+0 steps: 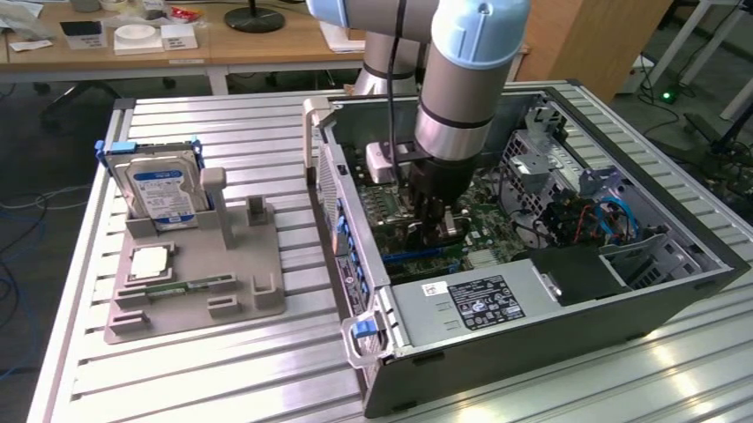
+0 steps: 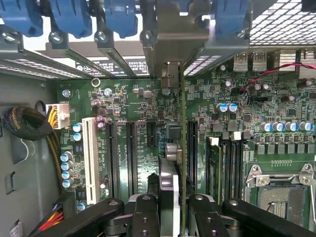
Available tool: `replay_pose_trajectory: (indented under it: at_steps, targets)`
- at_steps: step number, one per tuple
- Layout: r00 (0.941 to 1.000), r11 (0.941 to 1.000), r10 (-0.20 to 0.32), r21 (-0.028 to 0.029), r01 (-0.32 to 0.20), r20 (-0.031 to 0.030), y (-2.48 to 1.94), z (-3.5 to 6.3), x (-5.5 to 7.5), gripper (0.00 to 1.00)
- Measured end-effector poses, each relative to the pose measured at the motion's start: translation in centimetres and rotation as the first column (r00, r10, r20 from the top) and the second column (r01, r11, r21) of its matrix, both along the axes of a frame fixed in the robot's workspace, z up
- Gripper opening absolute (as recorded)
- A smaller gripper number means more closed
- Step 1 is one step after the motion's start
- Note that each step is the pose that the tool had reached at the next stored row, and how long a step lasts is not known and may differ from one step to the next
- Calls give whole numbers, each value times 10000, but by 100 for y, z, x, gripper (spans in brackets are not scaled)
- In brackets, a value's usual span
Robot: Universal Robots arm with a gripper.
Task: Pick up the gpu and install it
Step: 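Insert the gpu into the slot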
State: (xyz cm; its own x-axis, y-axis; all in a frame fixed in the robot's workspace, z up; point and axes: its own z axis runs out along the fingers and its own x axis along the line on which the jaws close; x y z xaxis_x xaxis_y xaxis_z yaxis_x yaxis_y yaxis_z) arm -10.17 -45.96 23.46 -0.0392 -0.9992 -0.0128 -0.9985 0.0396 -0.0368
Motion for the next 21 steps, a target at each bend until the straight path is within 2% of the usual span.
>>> replay_pose_trajectory:
  at_steps: [8,14,21]
  targets:
    - [10000,10000,1,8,-1,-5,0,-12,0,28]
    - [10000,10000,-8,9,8,-63,0,-12,0,28]
    - [10000,10000,-10,20,10,-63,0,-29,0,28]
